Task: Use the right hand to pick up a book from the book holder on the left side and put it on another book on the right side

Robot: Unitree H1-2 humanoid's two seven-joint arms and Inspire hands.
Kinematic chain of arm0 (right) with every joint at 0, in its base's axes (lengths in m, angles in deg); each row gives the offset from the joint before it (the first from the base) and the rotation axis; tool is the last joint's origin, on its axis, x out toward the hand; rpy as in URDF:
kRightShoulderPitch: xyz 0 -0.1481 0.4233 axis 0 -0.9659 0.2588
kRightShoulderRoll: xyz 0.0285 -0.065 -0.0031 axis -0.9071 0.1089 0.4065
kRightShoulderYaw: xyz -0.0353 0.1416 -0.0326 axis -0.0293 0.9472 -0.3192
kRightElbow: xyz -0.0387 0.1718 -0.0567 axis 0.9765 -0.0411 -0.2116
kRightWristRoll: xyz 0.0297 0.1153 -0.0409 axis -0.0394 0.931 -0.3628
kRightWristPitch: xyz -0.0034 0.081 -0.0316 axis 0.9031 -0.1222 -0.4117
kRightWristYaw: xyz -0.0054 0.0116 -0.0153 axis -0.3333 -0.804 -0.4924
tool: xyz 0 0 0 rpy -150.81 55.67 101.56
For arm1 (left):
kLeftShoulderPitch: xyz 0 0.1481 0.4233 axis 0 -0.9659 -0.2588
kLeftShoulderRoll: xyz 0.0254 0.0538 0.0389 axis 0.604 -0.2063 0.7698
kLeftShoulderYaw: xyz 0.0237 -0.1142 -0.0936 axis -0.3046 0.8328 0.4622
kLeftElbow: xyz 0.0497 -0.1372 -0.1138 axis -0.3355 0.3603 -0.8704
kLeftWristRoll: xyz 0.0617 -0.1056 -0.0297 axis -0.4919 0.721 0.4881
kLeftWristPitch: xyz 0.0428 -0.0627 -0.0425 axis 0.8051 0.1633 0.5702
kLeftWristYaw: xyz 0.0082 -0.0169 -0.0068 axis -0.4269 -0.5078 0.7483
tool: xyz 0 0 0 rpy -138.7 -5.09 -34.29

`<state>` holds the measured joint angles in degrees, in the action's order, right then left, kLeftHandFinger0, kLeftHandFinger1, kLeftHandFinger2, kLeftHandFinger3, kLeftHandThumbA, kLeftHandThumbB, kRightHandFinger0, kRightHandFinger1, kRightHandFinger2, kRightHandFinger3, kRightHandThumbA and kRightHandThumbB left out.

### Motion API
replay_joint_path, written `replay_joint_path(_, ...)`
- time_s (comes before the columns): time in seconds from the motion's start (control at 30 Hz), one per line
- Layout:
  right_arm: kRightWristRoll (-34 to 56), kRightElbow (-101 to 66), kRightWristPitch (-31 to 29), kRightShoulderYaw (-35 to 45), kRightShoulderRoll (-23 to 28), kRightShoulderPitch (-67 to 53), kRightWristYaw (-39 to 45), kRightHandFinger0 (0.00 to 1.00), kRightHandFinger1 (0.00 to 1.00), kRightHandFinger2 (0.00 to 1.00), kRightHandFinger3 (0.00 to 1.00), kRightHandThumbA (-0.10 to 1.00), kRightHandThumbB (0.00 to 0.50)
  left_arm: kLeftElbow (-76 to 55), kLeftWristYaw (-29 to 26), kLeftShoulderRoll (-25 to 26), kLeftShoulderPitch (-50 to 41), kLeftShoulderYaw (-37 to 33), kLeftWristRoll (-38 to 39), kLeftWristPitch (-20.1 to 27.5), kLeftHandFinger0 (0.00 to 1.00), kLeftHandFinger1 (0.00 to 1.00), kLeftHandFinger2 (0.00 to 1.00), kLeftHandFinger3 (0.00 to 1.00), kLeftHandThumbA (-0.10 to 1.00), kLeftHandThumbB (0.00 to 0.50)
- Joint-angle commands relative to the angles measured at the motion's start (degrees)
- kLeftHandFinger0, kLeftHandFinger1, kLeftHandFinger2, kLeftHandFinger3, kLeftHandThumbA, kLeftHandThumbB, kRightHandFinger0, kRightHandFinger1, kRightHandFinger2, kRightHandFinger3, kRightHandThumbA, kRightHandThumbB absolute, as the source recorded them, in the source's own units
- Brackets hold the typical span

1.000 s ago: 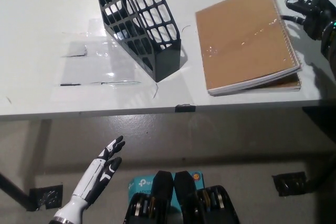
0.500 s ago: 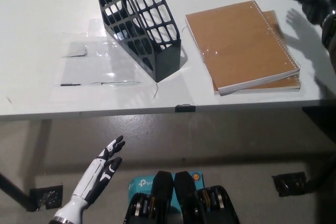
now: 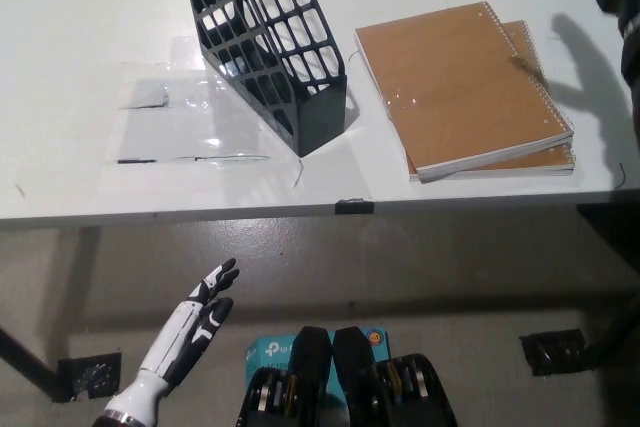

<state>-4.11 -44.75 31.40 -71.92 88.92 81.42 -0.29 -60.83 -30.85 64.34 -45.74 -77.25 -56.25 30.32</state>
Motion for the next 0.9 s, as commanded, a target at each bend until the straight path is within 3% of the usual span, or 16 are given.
replay_joint_path(0.0, -6.81, -66.57, 8.46, -4.02, 5.06, -0.11, 3.4, 1.0, 1.0, 1.0, 1.0, 0.96, 0.342, 0.49, -1.87, 0.47, 9.73, 2.03, 0.99, 1.14, 0.95, 1.0, 1.0, 1.0, 1.0, 0.206)
replay_joint_path(0.2, -1.88, -75.76, 11.57, -4.1, 5.72, -3.21, 4.58, 1.0, 1.0, 1.0, 1.0, 1.0, 0.331, 0.57, -2.12, 1.09, 12.09, 2.37, 0.61, 0.89, 0.98, 1.0, 1.0, 1.0, 1.0, 0.191)
replay_joint_path(0.33, 1.62, -82.28, 12.57, -5.36, 2.75, -8.37, 3.54, 1.0, 1.0, 1.0, 1.0, 0.96, 0.371, 0.68, -2.24, 1.61, 13.72, 2.47, 0.05, 0.32, 0.98, 1.0, 1.0, 1.0, 1.0, 0.184)
replay_joint_path(0.4, 2.38, -84.92, 12.46, -6.37, 1.77, -10.99, 3.7, 1.0, 1.0, 1.0, 1.0, 0.96, 0.35, 0.6, -2.11, 1.71, 14.18, 2.45, 0.09, 0.19, 0.99, 1.0, 1.0, 1.0, 1.0, 0.18)
replay_joint_path(0.53, 2.24, -88.28, 11.51, -8.06, -0.83, -17.29, 3.42, 1.0, 1.0, 1.0, 1.0, 0.94, 0.368, 1.05, -2.15, 1.69, 15.13, 2.44, 0.2, 0.6, 1.0, 1.0, 1.0, 1.0, 1.0, 0.177)
replay_joint_path(0.63, 2.22, -87.51, 9.48, -9.37, -2.8, -22.43, 3.62, 1.0, 1.0, 1.0, 1.0, 0.93, 0.351, 1.74, -2.09, 1.76, 15.6, 2.43, 0.52, 1.53, 1.0, 1.0, 1.0, 1.0, 1.0, 0.161)
replay_joint_path(0.67, 1.51, -85.54, 7.52, -9.86, -3.14, -25.48, 4.21, 1.0, 1.0, 1.0, 1.0, 0.97, 0.322, 1.67, -2.09, 1.76, 15.67, 2.42, 0.49, 1.38, 1.0, 1.0, 1.0, 1.0, 1.0, 0.169)
replay_joint_path(0.73, 0.36, -82.76, 6.07, -10.22, -4.13, -28.87, 4.1, 1.0, 1.0, 1.0, 1.0, 0.98, 0.325, 1.38, -2.2, 1.91, 15.77, 2.44, 0.16, 1.03, 1.0, 1.0, 1.0, 1.0, 1.0, 0.171)
replay_joint_path(0.83, -1.44, -77.22, 4.09, -10.67, -5.03, -33.3, 4.0, 1.0, 1.0, 1.0, 1.0, 0.96, 0.229, 1.36, -2.12, 1.86, 15.56, 2.37, 0.17, 0.83, 1.0, 1.0, 1.0, 1.0, 1.0, 0.167)
replay_joint_path(0.87, -1.47, -73.75, 3.27, -10.5, -5.63, -34.72, 3.62, 1.0, 1.0, 1.0, 1.0, 0.97, 0.252, 1.43, -2.11, 1.79, 15.54, 2.28, 0.09, 0.81, 1.0, 1.0, 1.0, 1.0, 1.0, 0.168)
